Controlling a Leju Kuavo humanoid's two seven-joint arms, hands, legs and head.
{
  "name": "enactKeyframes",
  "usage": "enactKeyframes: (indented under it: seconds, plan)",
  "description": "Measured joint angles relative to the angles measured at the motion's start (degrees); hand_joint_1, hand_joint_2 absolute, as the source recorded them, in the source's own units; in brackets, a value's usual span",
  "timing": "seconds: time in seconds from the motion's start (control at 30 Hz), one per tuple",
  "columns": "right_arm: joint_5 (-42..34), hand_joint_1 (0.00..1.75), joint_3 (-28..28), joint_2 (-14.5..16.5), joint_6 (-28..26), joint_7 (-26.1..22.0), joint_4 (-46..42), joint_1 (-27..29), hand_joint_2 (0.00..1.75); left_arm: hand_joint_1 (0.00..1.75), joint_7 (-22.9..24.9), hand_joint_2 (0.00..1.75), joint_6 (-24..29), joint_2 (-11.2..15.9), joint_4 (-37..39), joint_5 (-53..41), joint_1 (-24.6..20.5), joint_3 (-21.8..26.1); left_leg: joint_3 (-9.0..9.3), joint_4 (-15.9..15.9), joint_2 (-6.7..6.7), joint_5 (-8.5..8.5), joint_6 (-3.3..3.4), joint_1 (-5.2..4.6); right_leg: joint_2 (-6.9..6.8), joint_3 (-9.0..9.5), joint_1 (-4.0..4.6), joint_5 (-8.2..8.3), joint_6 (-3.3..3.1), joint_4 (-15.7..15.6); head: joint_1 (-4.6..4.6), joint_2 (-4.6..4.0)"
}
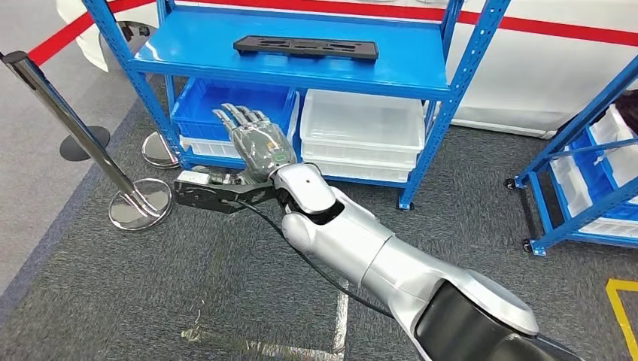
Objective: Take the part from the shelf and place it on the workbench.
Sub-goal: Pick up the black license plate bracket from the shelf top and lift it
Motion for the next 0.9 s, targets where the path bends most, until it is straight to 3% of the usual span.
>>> enactKeyframes:
  seconds: [0.07, 0.13, 0.23, 0.27, 0.3, 0.37, 0.43, 0.47, 0.57, 0.63, 0.73, 0.77, 0.8, 0.83, 0.9]
  plan:
    - [0.09, 0.00, 0.00, -0.03, 0.10, 0.00, -0.01, 0.02, 0.00, 0.00, 0.00, 0.00, -0.01, 0.02, 0.00, -0.03, -0.05, 0.00, 0.21, -0.15, 0.09, -0.29, -0.61, 0.16, 0.12, 0.47, -0.16, -0.09, -0.39, -0.62, -0.03, 0.00]
    - [0.22, 0.00, -0.01, -0.04, 0.10, -0.01, -0.02, -0.07, 0.00, 0.00, 0.00, 0.00, -0.01, 0.06, 0.00, -0.08, -0.05, 0.00, -0.78, 2.28, 0.17, -1.73, -1.13, 0.24, 0.11, 1.27, -0.52, -0.18, -0.96, -1.29, -0.17, 0.00]
    - [0.35, 0.00, -0.02, -0.04, 0.19, -0.01, -0.01, 0.08, 0.00, 0.00, 0.00, 0.00, -0.01, 0.08, 0.00, -0.10, -0.06, -0.01, -6.53, 12.62, 0.19, -5.29, -1.64, 0.34, -0.05, 2.13, -0.57, -0.76, -1.59, -1.51, -0.35, 0.00]
    - [0.35, 0.00, -0.01, -0.04, 0.26, -0.01, -0.01, 0.25, 0.00, 0.00, 0.00, 0.00, -0.01, 0.09, 0.00, -0.10, -0.01, -0.02, -8.20, 14.89, 0.20, -5.34, -1.78, 0.36, -0.03, 2.39, -0.53, -1.02, -1.64, -1.48, -0.33, 0.00]
    - [0.35, 0.00, -0.01, -0.04, 0.32, 0.00, 0.00, 0.38, 0.00, 0.00, 0.00, 0.00, -0.01, 0.09, 0.00, -0.10, 0.06, -0.02, -8.91, 15.12, 0.20, -4.30, -1.88, 0.36, 0.04, 2.69, -0.52, -1.31, -1.63, -1.42, -0.35, 0.00]
    - [0.41, 0.00, -0.02, -0.04, 0.38, 0.05, 0.00, 0.45, 0.00, 0.00, 0.00, 0.00, 0.00, 0.15, 0.00, -0.10, 0.19, -0.02, -7.17, 9.44, 0.25, 0.34, -1.88, 0.38, 0.23, 3.51, -0.59, -2.09, -1.40, -1.19, -0.36, 0.00]
    - [0.67, 0.00, -0.02, -0.06, 0.32, 0.34, 0.03, 0.33, 0.00, 0.00, 0.00, 0.00, 0.00, 0.22, 0.00, -0.09, 0.18, -0.02, -4.21, 2.75, 0.26, 3.17, -1.55, 0.19, 0.31, 4.00, -0.42, -2.93, -0.86, -0.81, -0.43, 0.00]
    - [0.82, 0.00, -0.02, -0.08, 0.28, 0.53, 0.05, 0.25, 0.00, 0.00, 0.00, 0.00, 0.00, 0.24, 0.00, -0.09, 0.10, -0.02, -3.41, 1.00, 0.23, 3.41, -1.25, 0.06, 0.29, 4.02, -0.31, -3.18, -0.56, -0.67, -0.45, 0.00]
    - [1.04, 0.00, -0.02, -0.08, 0.31, 0.92, 0.10, 0.10, 0.00, 0.00, 0.01, 0.00, 0.08, 0.22, 0.00, -0.10, -0.02, -0.03, -3.09, 0.30, 0.05, 2.70, -0.25, 0.04, 0.17, 3.78, -0.16, -3.60, 0.10, -0.56, -0.32, 0.00]
    - [1.41, 0.00, -0.02, -0.08, 0.35, 1.09, 0.12, -0.18, 0.00, 0.00, 0.02, 0.00, 0.15, 0.19, 0.00, -0.12, 0.15, -0.04, -2.56, 0.01, 0.00, 2.46, 0.38, 0.27, 0.04, 2.92, -0.21, -4.94, 0.68, 1.61, -0.15, 0.00]
    - [2.29, 0.00, -0.02, -0.21, 0.62, 1.30, 0.18, -0.45, 0.00, 0.00, 0.04, 0.00, 0.16, 0.20, 0.00, -0.14, 0.13, -0.04, -1.91, -0.10, -0.09, 1.97, 1.12, 0.30, -0.05, -2.70, -0.48, -8.49, 1.30, 11.87, -0.07, 0.00]
    - [2.65, 0.00, -0.01, -0.31, 0.77, 1.46, 0.21, -0.33, 0.00, 0.00, 0.04, 0.00, 0.16, 0.22, 0.00, -0.14, 0.09, -0.04, -1.72, -0.07, -0.18, 1.79, 1.24, 0.29, -0.06, -4.70, -0.56, -8.86, 1.35, 14.72, -0.06, 0.00]
    - [3.01, 0.00, -0.01, -0.43, 0.87, 1.63, 0.25, -0.19, 0.00, 0.00, 0.04, 0.00, 0.16, 0.25, 0.00, -0.15, 0.08, -0.04, -1.47, -0.05, -0.32, 1.57, 1.28, 0.27, -0.06, -5.81, -0.60, -8.14, 1.29, 15.60, -0.04, 0.00]
    - [3.28, 0.00, 0.00, -0.54, 0.89, 1.78, 0.28, -0.11, 0.00, 0.00, 0.04, 0.00, 0.15, 0.27, 0.00, -0.15, 0.09, -0.04, -1.14, -0.03, -0.48, 1.32, 1.25, 0.23, -0.06, -5.83, -0.60, -6.38, 1.11, 14.26, -0.03, 0.00]
    - [3.44, 0.00, 0.00, -0.65, 0.84, 1.89, 0.31, -0.13, 0.00, 0.00, 0.04, 0.00, 0.10, 0.25, 0.00, -0.15, 0.16, -0.05, -0.39, -0.05, -0.74, 0.78, 1.07, 0.18, 0.03, -3.40, -0.39, -1.58, 0.35, 7.01, -0.03, 0.00]
